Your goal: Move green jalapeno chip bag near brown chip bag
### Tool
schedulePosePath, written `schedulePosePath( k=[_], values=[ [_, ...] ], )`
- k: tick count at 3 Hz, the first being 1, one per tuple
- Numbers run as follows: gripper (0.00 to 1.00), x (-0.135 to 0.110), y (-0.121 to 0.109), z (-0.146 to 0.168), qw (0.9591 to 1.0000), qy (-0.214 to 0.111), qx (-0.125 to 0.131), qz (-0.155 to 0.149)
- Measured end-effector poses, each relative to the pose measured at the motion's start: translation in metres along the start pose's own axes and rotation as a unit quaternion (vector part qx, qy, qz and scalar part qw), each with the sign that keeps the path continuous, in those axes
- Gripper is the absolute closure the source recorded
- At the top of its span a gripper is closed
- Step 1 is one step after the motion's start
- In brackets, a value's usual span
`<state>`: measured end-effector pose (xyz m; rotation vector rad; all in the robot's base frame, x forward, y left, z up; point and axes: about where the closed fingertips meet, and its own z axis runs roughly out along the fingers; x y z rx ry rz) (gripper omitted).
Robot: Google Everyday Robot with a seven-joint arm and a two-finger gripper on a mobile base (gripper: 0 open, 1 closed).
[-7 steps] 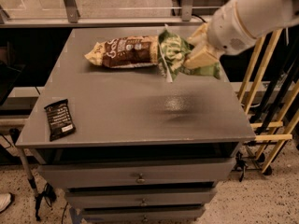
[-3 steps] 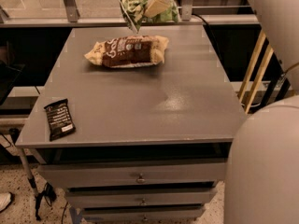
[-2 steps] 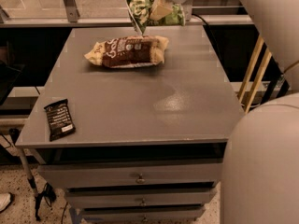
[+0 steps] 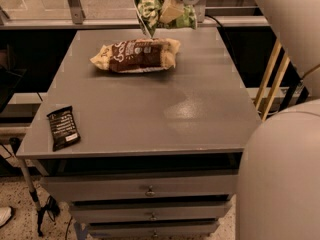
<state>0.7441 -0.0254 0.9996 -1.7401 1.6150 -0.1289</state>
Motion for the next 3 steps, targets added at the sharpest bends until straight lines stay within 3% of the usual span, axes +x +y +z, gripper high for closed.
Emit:
schedulePosePath(
  k=[1, 2, 3],
  values=[
    [0.27, -0.0011, 0.0016, 0.0040, 1.0000, -0.001, -0.003, -0.001],
    [0.05, -0.0016, 0.0026, 0.0065, 1.0000, -0.001, -0.005, -0.001],
    [0.00, -0.0020, 0.0033, 0.0083, 1.0000, -0.001, -0.006, -0.001]
  ],
)
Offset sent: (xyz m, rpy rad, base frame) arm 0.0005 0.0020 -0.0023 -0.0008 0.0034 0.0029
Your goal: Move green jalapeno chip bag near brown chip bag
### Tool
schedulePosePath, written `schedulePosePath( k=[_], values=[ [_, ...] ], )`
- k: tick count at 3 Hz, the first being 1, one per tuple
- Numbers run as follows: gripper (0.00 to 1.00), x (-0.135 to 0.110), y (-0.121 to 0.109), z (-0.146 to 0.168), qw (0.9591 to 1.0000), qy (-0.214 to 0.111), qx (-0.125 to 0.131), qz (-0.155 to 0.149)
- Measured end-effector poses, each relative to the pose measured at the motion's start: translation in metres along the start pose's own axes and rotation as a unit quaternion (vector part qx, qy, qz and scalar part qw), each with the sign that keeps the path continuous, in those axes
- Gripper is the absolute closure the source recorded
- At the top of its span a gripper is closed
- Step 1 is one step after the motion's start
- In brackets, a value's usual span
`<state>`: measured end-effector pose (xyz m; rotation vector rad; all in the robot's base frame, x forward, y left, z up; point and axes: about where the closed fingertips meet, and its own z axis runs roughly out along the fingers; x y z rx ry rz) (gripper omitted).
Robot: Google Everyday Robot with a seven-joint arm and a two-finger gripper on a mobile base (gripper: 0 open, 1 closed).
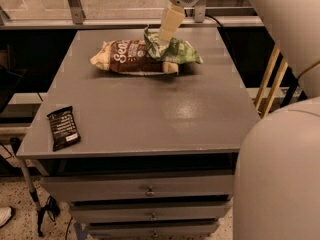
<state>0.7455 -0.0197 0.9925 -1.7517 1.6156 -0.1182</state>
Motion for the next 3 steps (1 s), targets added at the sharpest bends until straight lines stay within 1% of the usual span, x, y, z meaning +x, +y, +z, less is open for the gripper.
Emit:
schedulePosePath(
  k=[1, 2, 3],
  values=[
    [0.00, 0.000, 0.000, 0.000, 1.0000, 0.000, 0.000, 0.000],
    [0.00, -0.003, 0.004, -0.002, 0.9999, -0.007, -0.013, -0.009],
    [0.00, 0.006, 0.023, -0.011, 0.9994, -0.013, -0.030, 0.009]
  ],
)
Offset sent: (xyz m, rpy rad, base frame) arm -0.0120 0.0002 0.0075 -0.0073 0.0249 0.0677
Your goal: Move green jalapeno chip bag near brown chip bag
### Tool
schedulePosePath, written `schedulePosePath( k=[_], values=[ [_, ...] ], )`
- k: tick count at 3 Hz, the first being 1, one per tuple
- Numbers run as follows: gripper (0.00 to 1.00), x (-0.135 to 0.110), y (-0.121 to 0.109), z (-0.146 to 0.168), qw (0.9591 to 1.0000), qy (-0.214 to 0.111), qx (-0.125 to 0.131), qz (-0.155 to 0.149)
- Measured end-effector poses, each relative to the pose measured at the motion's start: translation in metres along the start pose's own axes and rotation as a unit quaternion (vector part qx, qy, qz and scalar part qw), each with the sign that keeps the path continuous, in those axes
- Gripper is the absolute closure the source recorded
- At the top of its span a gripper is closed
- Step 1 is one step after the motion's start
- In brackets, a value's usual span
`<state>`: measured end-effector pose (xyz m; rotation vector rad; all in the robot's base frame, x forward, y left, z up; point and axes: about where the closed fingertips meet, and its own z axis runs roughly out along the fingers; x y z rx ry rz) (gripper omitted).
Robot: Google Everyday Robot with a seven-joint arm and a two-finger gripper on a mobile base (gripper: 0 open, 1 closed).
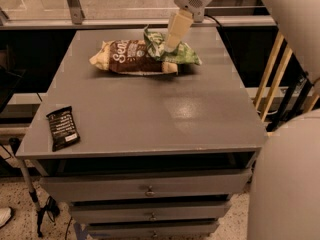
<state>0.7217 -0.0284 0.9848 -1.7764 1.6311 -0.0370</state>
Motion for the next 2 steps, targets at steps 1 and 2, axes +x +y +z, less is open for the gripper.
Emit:
schedulePosePath(
  k=[1, 2],
  values=[
    [0.00, 0.018, 0.028, -0.013, 0.9994, 0.007, -0.006, 0.034],
    [0.00, 0.038, 0.069, -0.023, 0.9966, 0.015, -0.010, 0.080]
  ],
)
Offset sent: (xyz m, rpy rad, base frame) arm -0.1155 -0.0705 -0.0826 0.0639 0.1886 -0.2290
